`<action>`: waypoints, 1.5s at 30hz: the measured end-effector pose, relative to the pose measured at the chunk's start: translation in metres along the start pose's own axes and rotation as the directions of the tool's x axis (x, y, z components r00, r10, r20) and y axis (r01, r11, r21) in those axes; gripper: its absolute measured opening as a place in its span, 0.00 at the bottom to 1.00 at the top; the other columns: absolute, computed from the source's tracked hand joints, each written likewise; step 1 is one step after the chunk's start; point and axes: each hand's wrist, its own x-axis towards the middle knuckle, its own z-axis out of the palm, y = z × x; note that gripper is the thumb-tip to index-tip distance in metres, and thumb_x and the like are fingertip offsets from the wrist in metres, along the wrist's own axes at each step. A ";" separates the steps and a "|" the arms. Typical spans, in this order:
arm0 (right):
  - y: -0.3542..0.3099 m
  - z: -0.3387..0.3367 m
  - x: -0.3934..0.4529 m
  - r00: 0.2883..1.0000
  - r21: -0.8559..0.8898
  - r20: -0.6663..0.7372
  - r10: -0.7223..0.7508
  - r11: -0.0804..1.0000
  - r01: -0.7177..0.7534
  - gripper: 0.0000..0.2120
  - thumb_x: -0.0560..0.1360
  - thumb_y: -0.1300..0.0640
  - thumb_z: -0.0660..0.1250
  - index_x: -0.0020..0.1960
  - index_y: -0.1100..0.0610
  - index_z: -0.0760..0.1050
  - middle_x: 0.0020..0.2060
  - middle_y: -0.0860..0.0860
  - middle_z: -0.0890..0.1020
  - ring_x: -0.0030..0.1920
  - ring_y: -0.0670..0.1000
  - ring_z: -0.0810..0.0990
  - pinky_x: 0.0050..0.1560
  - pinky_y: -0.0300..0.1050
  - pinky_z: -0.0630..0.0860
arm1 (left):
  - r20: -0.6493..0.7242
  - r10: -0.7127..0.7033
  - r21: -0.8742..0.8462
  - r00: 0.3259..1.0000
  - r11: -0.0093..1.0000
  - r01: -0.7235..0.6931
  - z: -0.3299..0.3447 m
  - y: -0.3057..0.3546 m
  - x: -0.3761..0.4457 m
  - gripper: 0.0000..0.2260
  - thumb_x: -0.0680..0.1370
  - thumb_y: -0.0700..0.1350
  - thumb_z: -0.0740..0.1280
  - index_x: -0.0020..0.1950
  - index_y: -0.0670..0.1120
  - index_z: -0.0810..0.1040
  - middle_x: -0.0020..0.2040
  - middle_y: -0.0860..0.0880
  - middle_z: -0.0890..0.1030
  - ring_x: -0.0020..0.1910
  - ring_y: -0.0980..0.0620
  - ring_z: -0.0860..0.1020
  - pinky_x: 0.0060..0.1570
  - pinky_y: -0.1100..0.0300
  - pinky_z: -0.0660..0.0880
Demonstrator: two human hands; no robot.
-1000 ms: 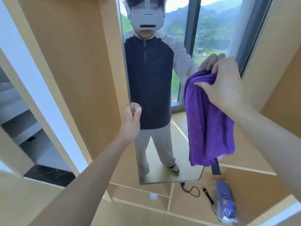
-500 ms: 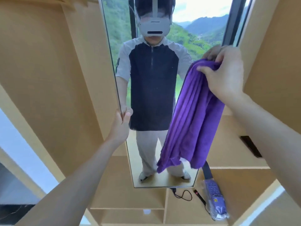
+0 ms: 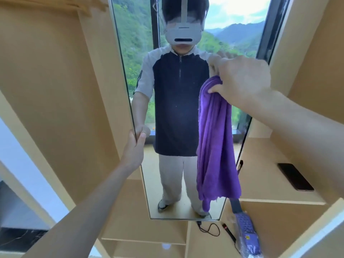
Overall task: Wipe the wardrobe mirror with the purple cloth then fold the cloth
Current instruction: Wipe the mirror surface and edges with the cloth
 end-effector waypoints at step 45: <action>0.002 -0.013 0.079 0.905 0.143 -0.416 0.083 0.989 -0.025 0.36 0.78 0.49 0.57 0.84 0.53 0.51 0.83 0.55 0.55 0.83 0.59 0.53 0.81 0.62 0.45 | 0.186 0.014 -0.336 0.982 0.940 0.050 -0.065 0.100 0.035 0.10 0.81 0.63 0.60 0.58 0.69 0.78 0.64 0.66 0.78 0.65 0.60 0.74 0.59 0.59 0.73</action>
